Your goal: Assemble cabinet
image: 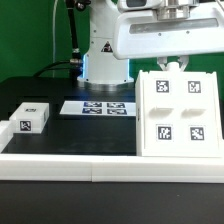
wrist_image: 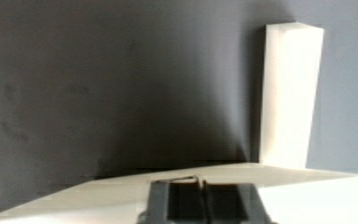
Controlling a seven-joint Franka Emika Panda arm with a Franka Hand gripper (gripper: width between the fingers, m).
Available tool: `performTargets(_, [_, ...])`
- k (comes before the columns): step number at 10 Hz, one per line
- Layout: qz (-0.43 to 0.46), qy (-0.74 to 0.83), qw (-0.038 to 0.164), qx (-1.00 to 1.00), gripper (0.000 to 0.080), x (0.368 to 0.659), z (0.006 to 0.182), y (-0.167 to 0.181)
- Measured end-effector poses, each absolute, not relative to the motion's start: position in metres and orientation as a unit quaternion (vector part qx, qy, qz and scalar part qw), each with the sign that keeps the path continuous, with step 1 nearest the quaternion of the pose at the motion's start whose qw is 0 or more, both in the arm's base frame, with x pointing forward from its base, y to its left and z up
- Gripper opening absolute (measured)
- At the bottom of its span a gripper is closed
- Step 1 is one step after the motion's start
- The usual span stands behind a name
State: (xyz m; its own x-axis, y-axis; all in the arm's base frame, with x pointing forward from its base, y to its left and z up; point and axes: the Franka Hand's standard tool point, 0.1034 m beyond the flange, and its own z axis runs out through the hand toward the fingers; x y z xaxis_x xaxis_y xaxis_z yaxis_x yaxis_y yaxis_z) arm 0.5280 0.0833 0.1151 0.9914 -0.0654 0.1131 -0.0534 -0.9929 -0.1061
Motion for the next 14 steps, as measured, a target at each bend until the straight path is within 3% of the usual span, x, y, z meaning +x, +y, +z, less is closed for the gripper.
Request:
performTargets(2, [-0.05,0.031,0.054,-0.997,0.0002,0.534,0.121,0.082])
performTargets(9, [-0.044,0.028,0.052,-0.997,0.0002,0.527,0.115,0.079])
performTargets(14, [-0.017,0.027,0.06,-0.998,0.0002,0.543,0.132,0.082])
